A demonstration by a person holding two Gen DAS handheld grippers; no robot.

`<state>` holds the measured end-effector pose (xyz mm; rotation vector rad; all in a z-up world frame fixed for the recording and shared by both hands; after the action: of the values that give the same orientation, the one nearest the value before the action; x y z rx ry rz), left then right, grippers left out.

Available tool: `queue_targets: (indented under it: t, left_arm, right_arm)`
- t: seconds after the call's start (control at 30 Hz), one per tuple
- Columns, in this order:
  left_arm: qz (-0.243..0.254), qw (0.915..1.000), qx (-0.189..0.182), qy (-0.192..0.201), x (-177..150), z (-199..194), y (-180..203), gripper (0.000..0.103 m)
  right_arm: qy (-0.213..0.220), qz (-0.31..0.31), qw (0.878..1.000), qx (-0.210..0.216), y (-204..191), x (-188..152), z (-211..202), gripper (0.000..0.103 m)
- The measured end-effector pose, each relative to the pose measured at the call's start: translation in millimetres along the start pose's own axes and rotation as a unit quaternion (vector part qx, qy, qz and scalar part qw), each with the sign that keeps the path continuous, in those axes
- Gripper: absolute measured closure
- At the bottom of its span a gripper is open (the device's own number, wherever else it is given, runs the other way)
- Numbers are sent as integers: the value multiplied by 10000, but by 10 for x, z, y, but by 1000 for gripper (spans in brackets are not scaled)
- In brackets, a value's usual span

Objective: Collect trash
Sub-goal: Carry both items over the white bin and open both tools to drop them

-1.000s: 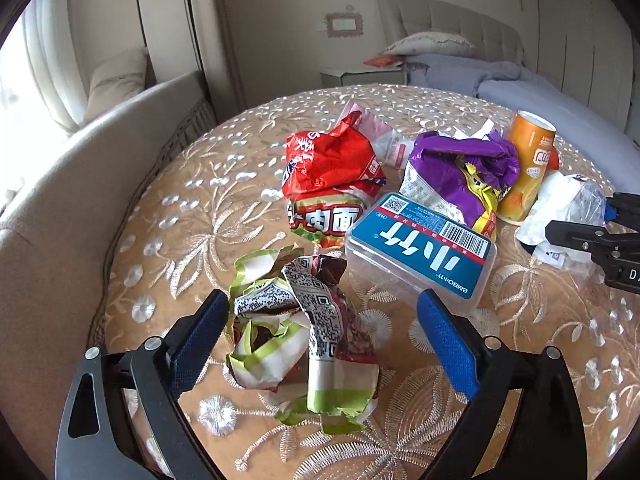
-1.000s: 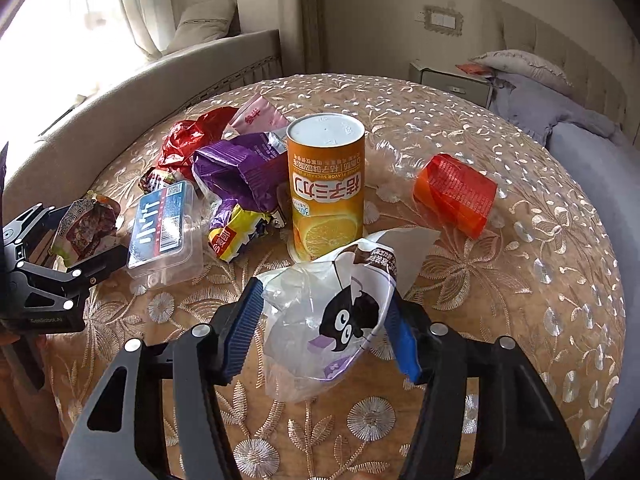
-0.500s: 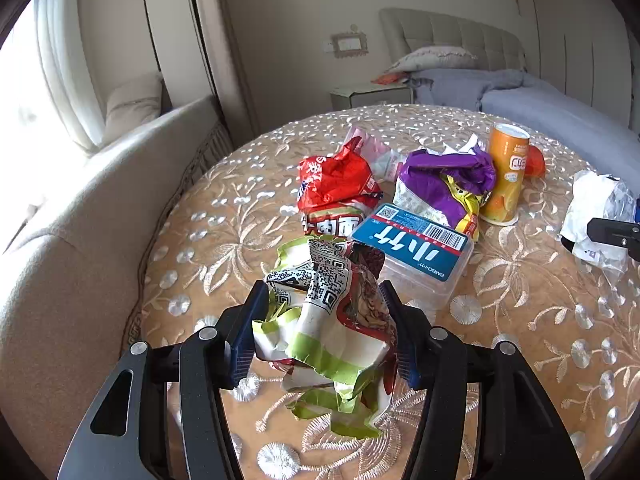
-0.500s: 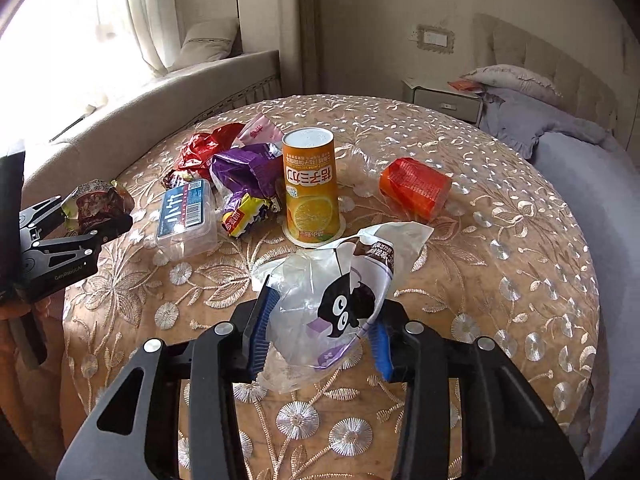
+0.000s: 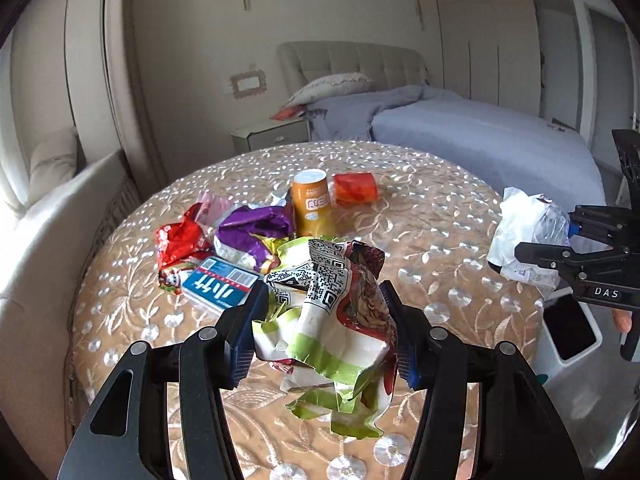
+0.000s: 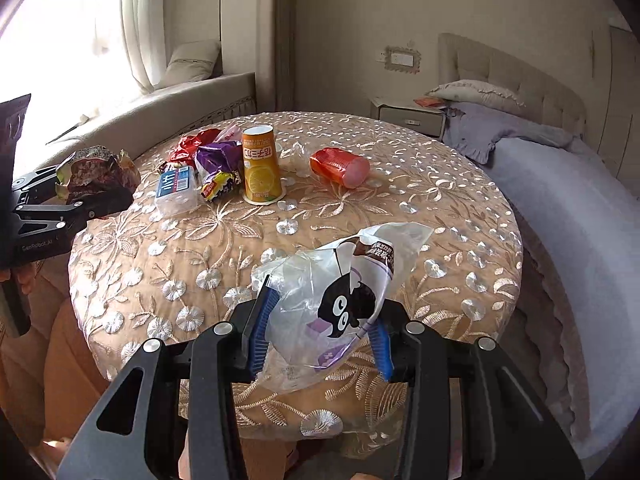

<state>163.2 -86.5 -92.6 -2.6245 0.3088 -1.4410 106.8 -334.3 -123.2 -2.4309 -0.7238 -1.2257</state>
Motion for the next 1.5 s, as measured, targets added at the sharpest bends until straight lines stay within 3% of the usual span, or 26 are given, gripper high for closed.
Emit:
queue_targets:
  t: [0.17,0.33,0.53,0.7,0.83,0.93,1.03,1.07,1.1,1.13,1.23,1.5]
  left_arm:
    - [606,9955,-717,155,151,-13,837,47]
    - [1332,9785,-1545,298,216,-19,1799,47]
    - [2295,9327,-2731,526,138,32,2998,47]
    - [2864,8892,-3553,315,-22,234,3894,47]
    - [3273,8555,-4010,133,-187,410,4461,47]
    - [3524,8359,-4208,31,-297,558,4742,47]
    - [3614,8236,-4369,-113,-389,692,4909,45]
    - [3637,8193,-4429,-195,-428,717,4982,36]
    - [3659,8137,-4507,-304,-456,754,5038,22]
    - [3670,8103,-4555,-355,-471,785,5065,5]
    - [3821,8026,-4561,-419,-558,839,5159,5]
    - [3828,8059,-4505,-321,-551,748,5043,5]
  right_arm:
    - [84,180,9986,-492,384,-351,-501,59]
    - [-18,666,9917,-1097,929,-894,-976,59]
    - [-353,1135,9799,-1604,1500,-1658,-1378,58]
    - [-726,1524,9690,-1803,1907,-2233,-1439,58]
    - [-980,1674,9639,-1825,2140,-2561,-1398,58]
    - [-1129,1703,9618,-1821,2266,-2736,-1345,58]
    - [-1267,1744,9599,-1792,2402,-2887,-1273,58]
    - [-1310,1759,9591,-1791,2440,-2945,-1254,47]
    - [-1362,1769,9589,-1752,2473,-3001,-1239,16]
    - [-1424,1745,9582,-1766,2500,-3054,-1235,2]
    - [-1651,1807,9532,-1774,2559,-3177,-1237,5]
    - [-1723,1790,9514,-1821,2522,-3126,-1309,5]
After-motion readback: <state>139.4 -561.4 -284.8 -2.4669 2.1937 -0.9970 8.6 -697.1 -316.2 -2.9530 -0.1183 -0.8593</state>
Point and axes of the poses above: each gripper's, at about its wrist camera, not at the fingertips, and z roughly the way its jaws point, y to its right, x to its top, the point moved 7 cm from there along z, roughly the way its jaws point, and after that the axes turned 9 degrees about x, right-handed, at the moved point
